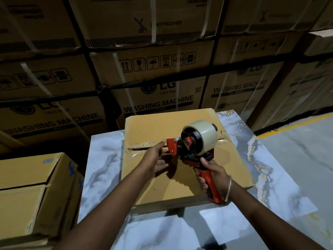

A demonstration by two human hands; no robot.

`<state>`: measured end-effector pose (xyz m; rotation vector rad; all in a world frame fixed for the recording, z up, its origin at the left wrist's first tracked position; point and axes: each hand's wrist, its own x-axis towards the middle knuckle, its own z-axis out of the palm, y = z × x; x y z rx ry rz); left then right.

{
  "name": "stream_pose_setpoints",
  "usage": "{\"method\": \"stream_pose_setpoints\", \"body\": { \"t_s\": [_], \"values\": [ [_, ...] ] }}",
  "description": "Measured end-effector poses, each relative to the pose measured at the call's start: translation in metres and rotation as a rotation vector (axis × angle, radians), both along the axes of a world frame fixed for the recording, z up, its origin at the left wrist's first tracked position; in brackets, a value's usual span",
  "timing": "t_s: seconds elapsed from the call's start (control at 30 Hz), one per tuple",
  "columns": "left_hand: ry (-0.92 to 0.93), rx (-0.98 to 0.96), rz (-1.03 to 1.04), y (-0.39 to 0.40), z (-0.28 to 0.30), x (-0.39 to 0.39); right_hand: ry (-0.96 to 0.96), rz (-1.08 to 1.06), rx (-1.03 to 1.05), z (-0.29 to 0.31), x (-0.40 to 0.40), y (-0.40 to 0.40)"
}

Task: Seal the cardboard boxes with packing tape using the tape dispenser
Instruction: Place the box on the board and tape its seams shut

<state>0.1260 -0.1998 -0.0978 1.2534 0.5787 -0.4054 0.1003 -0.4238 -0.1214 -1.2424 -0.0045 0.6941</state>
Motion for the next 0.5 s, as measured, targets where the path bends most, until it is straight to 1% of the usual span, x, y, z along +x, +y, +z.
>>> {"method": "stream_pose_setpoints", "body": {
  "t_s": [0.07, 0.2, 0.33, 0.5],
  "values": [
    [0.113, -0.114, -0.033, -0.024, 0.010, 0.012, -0.001, 0.022, 0.003, 0.003, 0.011, -0.015],
    [0.192, -0.267, -0.020, -0.057, 0.013, 0.036, -0.008, 0.034, 0.018, 0.006, 0.030, -0.049],
    [0.224, -0.288, 0.014, -0.087, 0.003, 0.055, -0.027, 0.034, 0.007, 0.003, 0.047, -0.082],
    [0.229, -0.327, 0.050, -0.115, -0.003, 0.073, 0.002, 0.033, 0.005, -0.001, 0.065, -0.113]
  ]
}}
